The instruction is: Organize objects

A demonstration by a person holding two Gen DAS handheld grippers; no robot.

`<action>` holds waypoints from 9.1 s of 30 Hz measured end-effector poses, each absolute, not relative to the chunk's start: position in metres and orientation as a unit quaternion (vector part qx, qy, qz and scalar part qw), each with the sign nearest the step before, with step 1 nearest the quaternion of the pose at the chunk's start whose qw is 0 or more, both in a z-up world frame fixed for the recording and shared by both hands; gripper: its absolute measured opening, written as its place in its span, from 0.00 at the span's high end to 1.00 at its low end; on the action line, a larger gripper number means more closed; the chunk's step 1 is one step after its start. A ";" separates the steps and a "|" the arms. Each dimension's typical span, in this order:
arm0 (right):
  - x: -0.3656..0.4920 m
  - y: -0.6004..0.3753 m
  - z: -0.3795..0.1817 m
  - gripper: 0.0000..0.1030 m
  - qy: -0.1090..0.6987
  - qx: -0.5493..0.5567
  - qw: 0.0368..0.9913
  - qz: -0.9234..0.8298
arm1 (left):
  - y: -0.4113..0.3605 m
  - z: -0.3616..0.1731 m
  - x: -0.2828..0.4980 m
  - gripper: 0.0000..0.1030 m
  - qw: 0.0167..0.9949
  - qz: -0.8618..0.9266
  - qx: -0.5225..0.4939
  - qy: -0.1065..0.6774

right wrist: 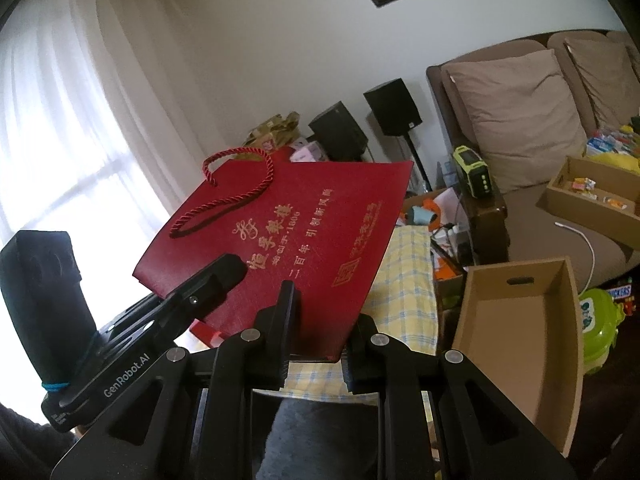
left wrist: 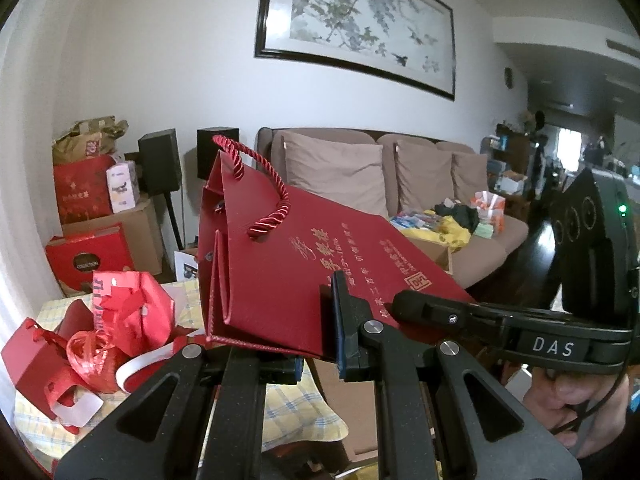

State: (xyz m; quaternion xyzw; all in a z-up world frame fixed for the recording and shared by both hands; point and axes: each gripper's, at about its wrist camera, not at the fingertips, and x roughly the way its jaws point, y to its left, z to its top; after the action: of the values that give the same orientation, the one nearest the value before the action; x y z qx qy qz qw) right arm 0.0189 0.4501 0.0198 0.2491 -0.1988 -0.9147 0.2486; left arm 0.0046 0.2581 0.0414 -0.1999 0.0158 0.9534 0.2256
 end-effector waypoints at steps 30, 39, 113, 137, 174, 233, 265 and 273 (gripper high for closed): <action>0.017 0.477 0.020 0.82 -0.182 0.247 0.174 -0.936 | 0.287 0.032 -0.017 0.88 0.267 0.936 -0.231 -0.019; 0.018 0.484 0.021 0.82 -0.175 0.244 0.152 -0.942 | 0.298 0.030 -0.019 0.88 0.271 0.933 -0.234 -0.022; -0.024 0.514 -0.042 0.81 -0.061 0.319 -0.018 -0.946 | 0.362 -0.053 -0.072 0.88 0.289 0.898 -0.326 -0.063; -0.041 0.516 -0.069 0.81 -0.062 0.359 -0.009 -0.931 | 0.363 -0.082 -0.085 0.88 0.275 0.885 -0.367 -0.080; -0.007 0.518 -0.104 0.81 -0.075 0.377 -0.028 -0.923 | 0.365 -0.117 -0.054 0.88 0.303 0.879 -0.364 -0.065; 0.027 0.552 -0.213 0.81 -0.181 0.424 -0.024 -0.887 | 0.402 -0.200 -0.029 0.86 0.279 0.843 -0.460 0.024; 0.024 0.550 -0.221 0.80 -0.180 0.444 -0.030 -0.877 | 0.406 -0.209 -0.032 0.86 0.275 0.829 -0.485 0.038; 0.024 0.551 -0.223 0.80 -0.180 0.449 -0.031 -0.875 | 0.408 -0.211 -0.033 0.86 0.275 0.825 -0.491 0.039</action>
State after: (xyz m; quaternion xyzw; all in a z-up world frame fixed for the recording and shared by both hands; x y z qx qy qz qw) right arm 0.0239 0.5514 -0.2228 0.4487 -0.1802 -0.8748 -0.0313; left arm -0.0335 0.4083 -0.2108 -0.4912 0.0395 0.8254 0.2754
